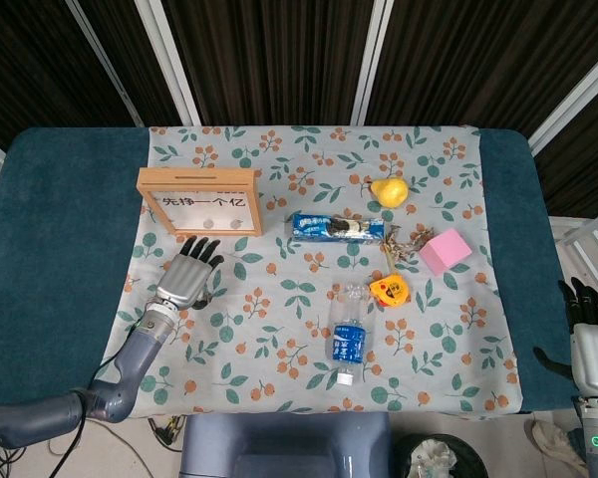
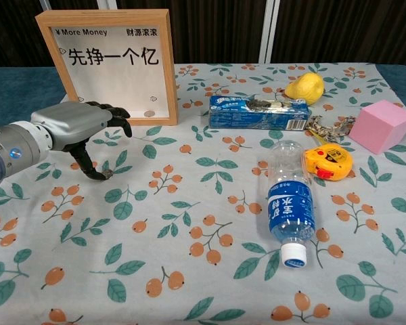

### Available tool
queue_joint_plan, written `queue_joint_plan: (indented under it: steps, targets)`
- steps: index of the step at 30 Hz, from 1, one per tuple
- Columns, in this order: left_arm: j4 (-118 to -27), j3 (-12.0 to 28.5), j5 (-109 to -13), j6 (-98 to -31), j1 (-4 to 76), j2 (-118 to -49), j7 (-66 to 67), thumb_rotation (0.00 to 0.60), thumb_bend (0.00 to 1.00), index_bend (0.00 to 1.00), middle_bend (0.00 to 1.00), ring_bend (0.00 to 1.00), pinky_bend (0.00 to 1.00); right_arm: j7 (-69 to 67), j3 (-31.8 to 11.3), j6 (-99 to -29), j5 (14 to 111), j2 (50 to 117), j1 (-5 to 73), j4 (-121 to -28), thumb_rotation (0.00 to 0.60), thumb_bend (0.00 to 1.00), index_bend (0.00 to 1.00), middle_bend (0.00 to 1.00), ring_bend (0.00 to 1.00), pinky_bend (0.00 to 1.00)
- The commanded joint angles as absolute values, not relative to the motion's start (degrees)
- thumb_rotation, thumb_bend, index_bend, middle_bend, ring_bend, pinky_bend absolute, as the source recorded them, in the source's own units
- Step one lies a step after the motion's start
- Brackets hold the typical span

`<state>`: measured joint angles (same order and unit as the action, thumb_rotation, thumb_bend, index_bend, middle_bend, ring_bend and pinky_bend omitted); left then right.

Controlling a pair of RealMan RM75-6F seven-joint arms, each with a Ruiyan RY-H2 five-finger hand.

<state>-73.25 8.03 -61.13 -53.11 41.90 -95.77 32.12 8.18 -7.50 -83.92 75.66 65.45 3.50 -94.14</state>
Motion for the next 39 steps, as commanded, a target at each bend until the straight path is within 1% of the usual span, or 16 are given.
queue_joint_plan:
  steps: [1,20,23,33,39]
  targets:
    - [-73.1,8.0,-60.8,-53.0,41.9,-95.9,32.0,0.600,0.10,0.26,0.05,0.00,0.01,8.2,-7.5,-83.9,75.6,65.5,3.5,-94.1,0.600,0.24,0.01,0.00,0.00,0.00]
    - [-72.8,6.3,-60.9,-53.0,42.1,-96.2,33.0,0.600,0.10,0.30,0.06,0.00,0.01,8.9,-7.5,-83.6,74.9,65.3,3.5,-94.5,0.600,0.24,0.01,0.00,0.00,0.00]
    - [-72.4,6.1,-61.0,-53.0,42.0,-96.3,32.7,0.600,0.10,0.32,0.07,0.00,0.01,9.1,-7.6,-83.6,74.7,65.2,3.5,-94.6,0.600,0.24,0.01,0.00,0.00,0.00]
    - [-72.2,5.7,-61.6,-53.0,42.0,-96.2,32.5,0.600,0.13,0.48,0.09,0.00,0.01,9.4,-7.5,-83.3,74.5,65.3,3.6,-94.6,0.600,0.24,0.01,0.00,0.00,0.00]
    - [-72.2,5.2,-60.8,-52.5,42.2,-96.3,33.8,0.600,0.14,0.50,0.09,0.00,0.01,9.7,-7.6,-83.3,74.1,65.2,3.6,-94.9,0.600,0.24,0.01,0.00,0.00,0.00]
